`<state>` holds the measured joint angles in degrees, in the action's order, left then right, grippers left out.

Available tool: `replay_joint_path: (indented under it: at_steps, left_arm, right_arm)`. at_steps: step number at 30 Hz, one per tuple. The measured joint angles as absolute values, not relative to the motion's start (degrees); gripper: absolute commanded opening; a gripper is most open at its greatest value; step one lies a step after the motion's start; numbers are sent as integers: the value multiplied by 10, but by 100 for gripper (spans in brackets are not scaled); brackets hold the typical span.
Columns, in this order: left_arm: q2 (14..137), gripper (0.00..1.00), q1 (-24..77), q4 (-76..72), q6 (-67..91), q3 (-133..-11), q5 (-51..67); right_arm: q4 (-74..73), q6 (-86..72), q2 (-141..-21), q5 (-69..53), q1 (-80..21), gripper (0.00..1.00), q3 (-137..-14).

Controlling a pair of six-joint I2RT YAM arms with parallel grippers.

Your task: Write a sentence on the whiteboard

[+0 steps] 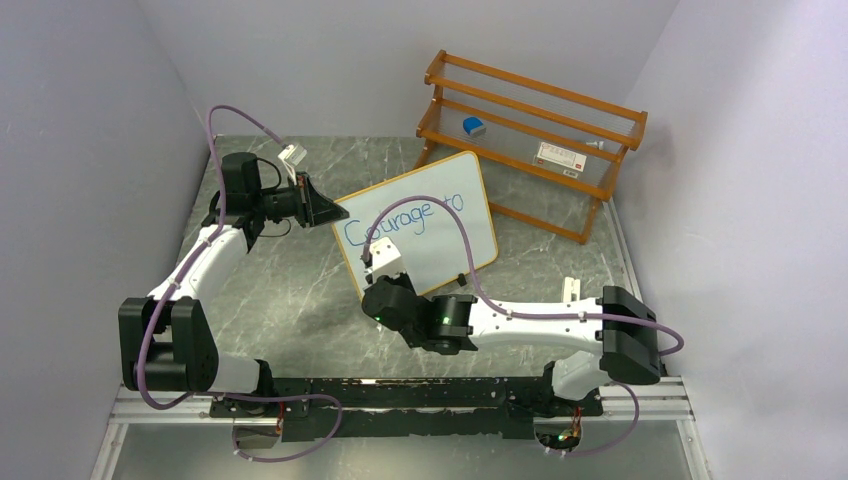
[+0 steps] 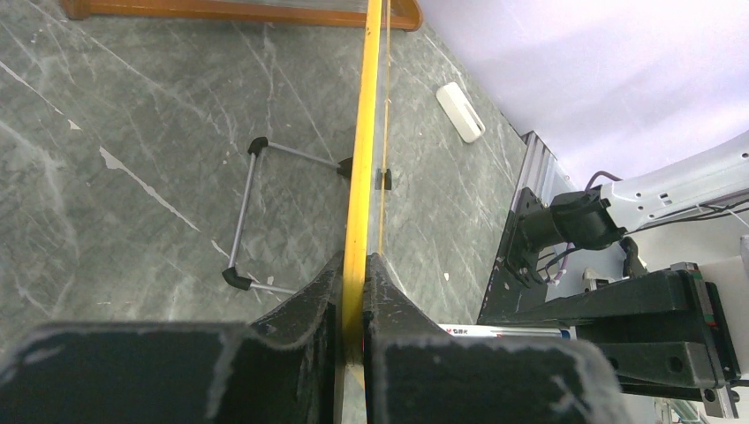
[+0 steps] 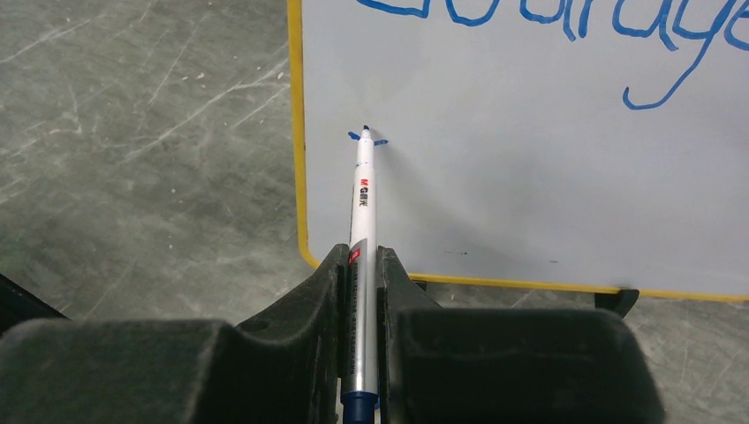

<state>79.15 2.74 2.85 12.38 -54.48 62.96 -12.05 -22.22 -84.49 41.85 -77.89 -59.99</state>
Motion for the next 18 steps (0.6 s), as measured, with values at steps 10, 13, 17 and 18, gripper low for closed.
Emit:
replay_joint_path:
  at_steps: [10, 13, 17, 18]
  left_arm:
    - [792, 5, 27, 29, 124, -545, 630]
    - [792, 5, 27, 29, 124, -545, 630]
    - [792, 5, 27, 29, 124, -545, 629]
    - [792, 5, 27, 29, 124, -545, 628]
  right_arm:
    - [-118, -220, -853, 420, -773, 0, -600]
    - [-118, -218, -854, 420, -772, 0, -600]
    - [-115, -217, -859, 420, -770, 0, -601]
    - [-115, -217, -860, 420, -771, 0, -602]
